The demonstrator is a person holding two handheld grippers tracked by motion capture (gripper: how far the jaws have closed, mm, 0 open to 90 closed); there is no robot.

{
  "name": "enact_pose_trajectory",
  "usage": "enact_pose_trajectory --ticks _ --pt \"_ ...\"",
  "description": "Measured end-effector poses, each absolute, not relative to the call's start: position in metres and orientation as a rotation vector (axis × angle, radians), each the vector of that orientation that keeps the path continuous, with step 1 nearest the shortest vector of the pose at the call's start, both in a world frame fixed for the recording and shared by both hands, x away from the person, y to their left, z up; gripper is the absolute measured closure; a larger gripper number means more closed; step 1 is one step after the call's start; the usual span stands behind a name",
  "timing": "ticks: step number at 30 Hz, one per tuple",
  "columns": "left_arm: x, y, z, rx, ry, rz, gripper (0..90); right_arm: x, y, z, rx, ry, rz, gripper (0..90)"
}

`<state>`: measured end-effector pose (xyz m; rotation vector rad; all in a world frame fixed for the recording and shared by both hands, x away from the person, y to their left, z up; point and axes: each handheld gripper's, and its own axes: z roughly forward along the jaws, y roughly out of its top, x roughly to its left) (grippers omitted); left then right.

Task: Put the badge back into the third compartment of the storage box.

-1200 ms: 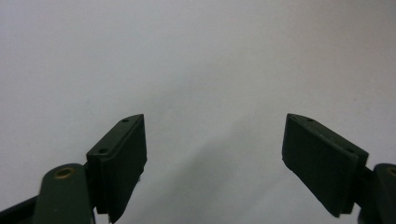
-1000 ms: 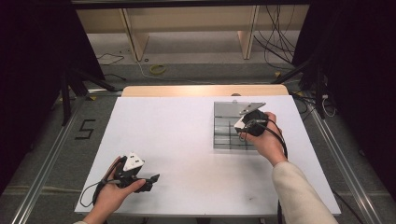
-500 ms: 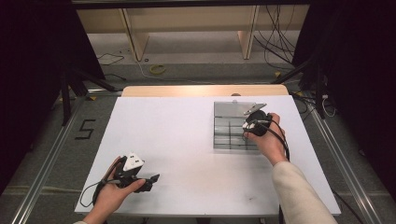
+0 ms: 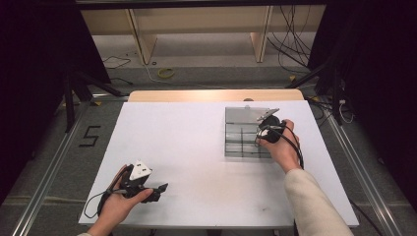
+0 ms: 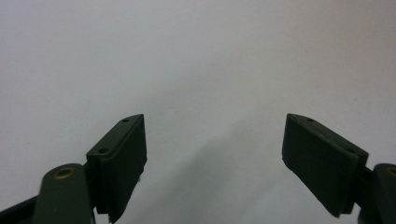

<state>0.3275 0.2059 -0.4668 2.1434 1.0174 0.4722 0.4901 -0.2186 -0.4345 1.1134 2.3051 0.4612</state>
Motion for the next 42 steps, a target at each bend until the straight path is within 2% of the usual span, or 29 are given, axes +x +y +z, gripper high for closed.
enact_pose_trajectory --ticks 31,37,39,41,42 --pt "0.328 0.205 -0.468 2.148 1.016 0.467 21.3 0.499 -0.225 -0.438 1.299 2.300 0.555 33.8" --pt "0.328 0.206 -0.468 2.144 1.019 0.467 21.3 0.499 -0.225 -0.435 1.313 2.235 0.605 27.9" --pt "0.327 0.205 -0.468 2.144 1.017 0.466 21.3 0.498 -0.225 -0.433 1.312 2.230 0.622 31.0" --pt "0.327 0.205 -0.468 2.140 1.016 0.468 21.3 0.495 -0.226 -0.430 1.309 2.234 0.630 39.2" --pt "0.327 0.205 -0.467 2.141 1.016 0.468 21.3 0.494 -0.227 -0.430 1.310 2.241 0.635 46.1"
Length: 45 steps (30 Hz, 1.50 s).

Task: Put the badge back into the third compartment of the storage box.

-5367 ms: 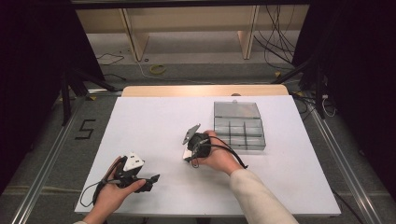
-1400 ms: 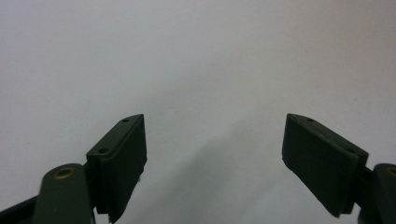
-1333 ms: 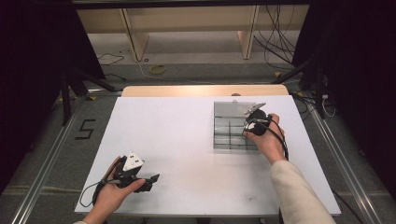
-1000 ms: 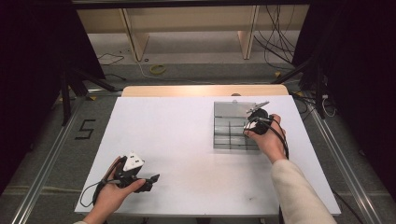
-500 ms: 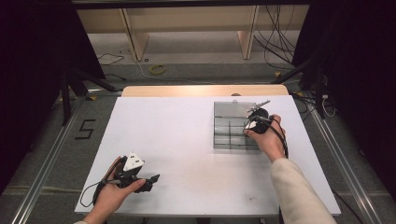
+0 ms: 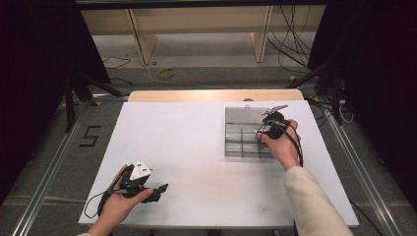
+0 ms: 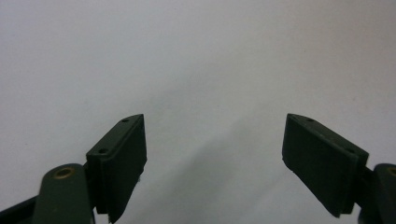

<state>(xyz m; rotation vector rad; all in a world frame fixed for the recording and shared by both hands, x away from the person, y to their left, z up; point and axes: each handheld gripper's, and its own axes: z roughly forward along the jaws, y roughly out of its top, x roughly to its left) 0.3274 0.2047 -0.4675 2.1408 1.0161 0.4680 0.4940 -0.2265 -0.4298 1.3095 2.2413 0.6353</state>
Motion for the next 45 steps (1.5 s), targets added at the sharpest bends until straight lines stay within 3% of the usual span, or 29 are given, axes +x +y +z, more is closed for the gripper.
enact_pose_trajectory --ticks 8,15,45 --pt "0.327 0.204 -0.468 2.143 1.014 0.472 21.3 0.482 -0.221 -0.419 1.267 2.260 0.687 72.5" --pt "0.327 0.205 -0.467 2.144 1.015 0.470 21.3 0.477 -0.214 -0.424 1.245 2.317 0.641 87.4" --pt "0.327 0.204 -0.467 2.141 1.015 0.471 21.4 0.471 -0.217 -0.433 1.240 2.310 0.607 88.8"
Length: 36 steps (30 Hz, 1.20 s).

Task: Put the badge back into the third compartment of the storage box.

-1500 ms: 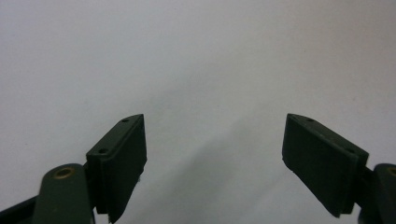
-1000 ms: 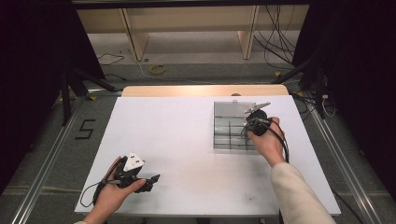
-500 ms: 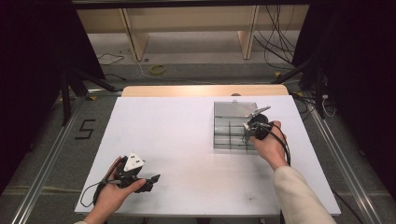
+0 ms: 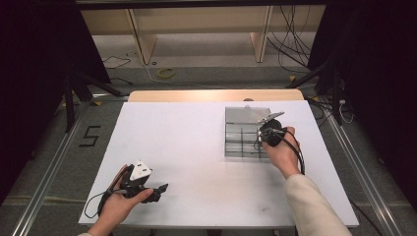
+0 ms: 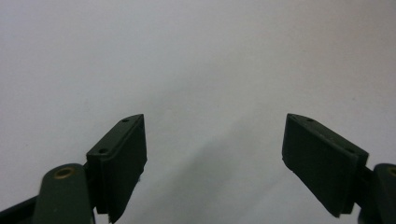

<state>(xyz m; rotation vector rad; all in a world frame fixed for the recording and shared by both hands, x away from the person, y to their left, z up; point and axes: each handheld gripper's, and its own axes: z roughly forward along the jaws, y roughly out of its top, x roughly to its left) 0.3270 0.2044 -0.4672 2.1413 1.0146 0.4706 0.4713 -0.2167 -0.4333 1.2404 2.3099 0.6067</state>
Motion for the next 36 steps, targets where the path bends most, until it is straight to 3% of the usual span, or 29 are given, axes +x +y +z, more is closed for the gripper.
enact_pose_trajectory --ticks 6,24,36 --pt "0.327 0.204 -0.467 2.143 1.013 0.473 21.4 0.467 -0.217 -0.428 1.239 2.299 0.641 82.9" --pt "0.327 0.205 -0.467 2.146 1.015 0.474 21.4 0.434 -0.233 -0.418 1.220 2.261 0.813 46.2" --pt "0.327 0.205 -0.467 2.147 1.018 0.474 21.3 0.408 -0.243 -0.419 1.189 2.260 0.877 39.0"
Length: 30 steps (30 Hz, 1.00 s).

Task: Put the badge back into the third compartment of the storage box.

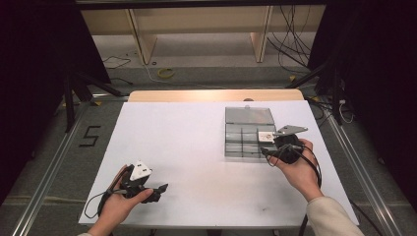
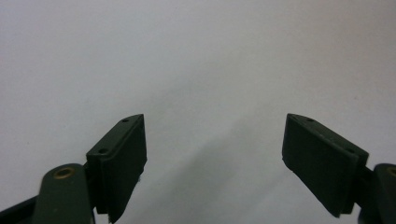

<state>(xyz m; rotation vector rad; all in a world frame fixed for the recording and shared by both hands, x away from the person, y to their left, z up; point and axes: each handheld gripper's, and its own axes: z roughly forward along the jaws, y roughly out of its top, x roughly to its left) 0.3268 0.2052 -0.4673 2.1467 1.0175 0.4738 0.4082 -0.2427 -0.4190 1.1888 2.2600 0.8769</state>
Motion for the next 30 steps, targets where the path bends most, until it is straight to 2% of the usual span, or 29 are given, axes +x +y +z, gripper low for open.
enact_pose_trajectory --ticks 9,19,30 --pt "0.327 0.205 -0.467 2.147 1.018 0.475 21.3 0.395 -0.247 -0.425 1.166 2.272 0.943 33.8" --pt "0.327 0.206 -0.467 2.147 1.017 0.475 21.3 0.373 -0.246 -0.433 1.079 2.288 1.069 23.9" --pt "0.327 0.206 -0.467 2.145 1.018 0.480 21.2 0.357 -0.249 -0.445 1.034 2.307 1.132 19.7"
